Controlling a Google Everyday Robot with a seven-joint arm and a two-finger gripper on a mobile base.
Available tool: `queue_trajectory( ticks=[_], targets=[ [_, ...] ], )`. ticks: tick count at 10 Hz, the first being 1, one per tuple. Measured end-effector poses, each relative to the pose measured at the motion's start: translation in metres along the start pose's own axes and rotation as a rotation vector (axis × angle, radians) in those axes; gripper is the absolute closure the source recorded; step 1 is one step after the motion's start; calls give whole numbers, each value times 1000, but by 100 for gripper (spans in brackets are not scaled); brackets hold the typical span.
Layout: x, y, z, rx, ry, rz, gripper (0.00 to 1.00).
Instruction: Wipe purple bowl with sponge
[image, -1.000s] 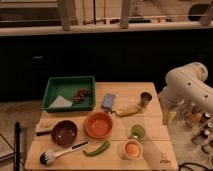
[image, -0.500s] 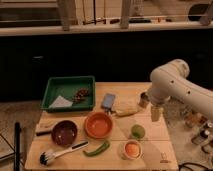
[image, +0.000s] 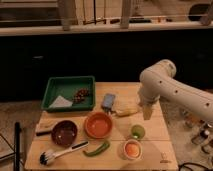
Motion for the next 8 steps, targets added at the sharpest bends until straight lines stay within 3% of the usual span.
queue_trajectory(
  ticks=[8],
  targets=[
    [-36,-25,25,8,-51,-37,20]
  ],
)
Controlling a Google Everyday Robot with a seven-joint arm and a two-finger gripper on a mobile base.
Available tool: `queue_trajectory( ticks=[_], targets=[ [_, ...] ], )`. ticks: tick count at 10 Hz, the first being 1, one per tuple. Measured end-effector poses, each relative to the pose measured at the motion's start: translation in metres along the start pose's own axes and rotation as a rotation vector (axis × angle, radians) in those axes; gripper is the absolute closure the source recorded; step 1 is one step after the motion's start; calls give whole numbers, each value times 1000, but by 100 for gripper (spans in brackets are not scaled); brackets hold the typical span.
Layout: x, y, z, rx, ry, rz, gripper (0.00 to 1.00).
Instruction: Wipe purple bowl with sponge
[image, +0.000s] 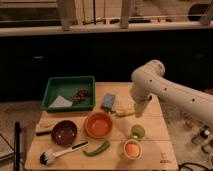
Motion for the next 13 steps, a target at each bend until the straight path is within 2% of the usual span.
queue_trajectory(
  ticks=[13],
  targets=[
    [-57,-35,47,32,-48,-63,20]
  ],
)
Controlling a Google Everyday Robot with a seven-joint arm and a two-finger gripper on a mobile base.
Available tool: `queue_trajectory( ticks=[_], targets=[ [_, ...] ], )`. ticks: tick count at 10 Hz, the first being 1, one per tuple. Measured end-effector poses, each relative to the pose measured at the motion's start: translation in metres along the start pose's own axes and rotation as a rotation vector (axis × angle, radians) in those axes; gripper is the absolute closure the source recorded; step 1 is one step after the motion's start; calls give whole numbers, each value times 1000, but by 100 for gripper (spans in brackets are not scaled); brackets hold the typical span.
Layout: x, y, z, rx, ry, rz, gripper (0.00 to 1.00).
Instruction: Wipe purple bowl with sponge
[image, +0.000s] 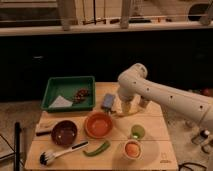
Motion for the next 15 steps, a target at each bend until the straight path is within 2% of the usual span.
queue_trajectory(
  ticks=[7,15],
  targets=[
    [-19,-23,25,4,-20,-21,20],
    [-18,-44,50,12,-31,9,20]
  ],
)
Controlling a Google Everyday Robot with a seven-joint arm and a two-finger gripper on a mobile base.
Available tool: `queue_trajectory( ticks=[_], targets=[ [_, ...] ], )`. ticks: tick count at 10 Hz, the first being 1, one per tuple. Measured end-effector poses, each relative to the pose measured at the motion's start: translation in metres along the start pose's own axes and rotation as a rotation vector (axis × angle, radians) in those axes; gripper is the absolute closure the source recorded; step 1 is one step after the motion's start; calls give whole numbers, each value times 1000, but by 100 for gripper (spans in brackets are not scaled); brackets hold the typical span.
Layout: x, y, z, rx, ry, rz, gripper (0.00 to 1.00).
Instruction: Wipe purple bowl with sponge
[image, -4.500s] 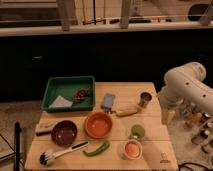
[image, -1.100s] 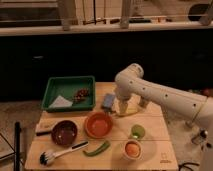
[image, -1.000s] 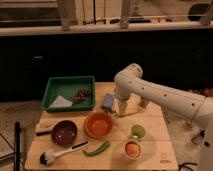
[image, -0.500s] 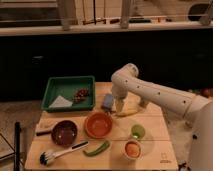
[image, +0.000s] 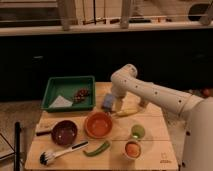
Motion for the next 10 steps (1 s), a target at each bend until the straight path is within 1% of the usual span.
queue_trajectory(
  ticks=[2,5,8,10],
  targets=[
    [1,-4,4,-3,-5,8,20],
    [8,-10,10,-8,-11,24,20],
    [12,-16,19,-25,-13,39,20],
    [20,-19,25,-34,-14,56,20]
  ],
)
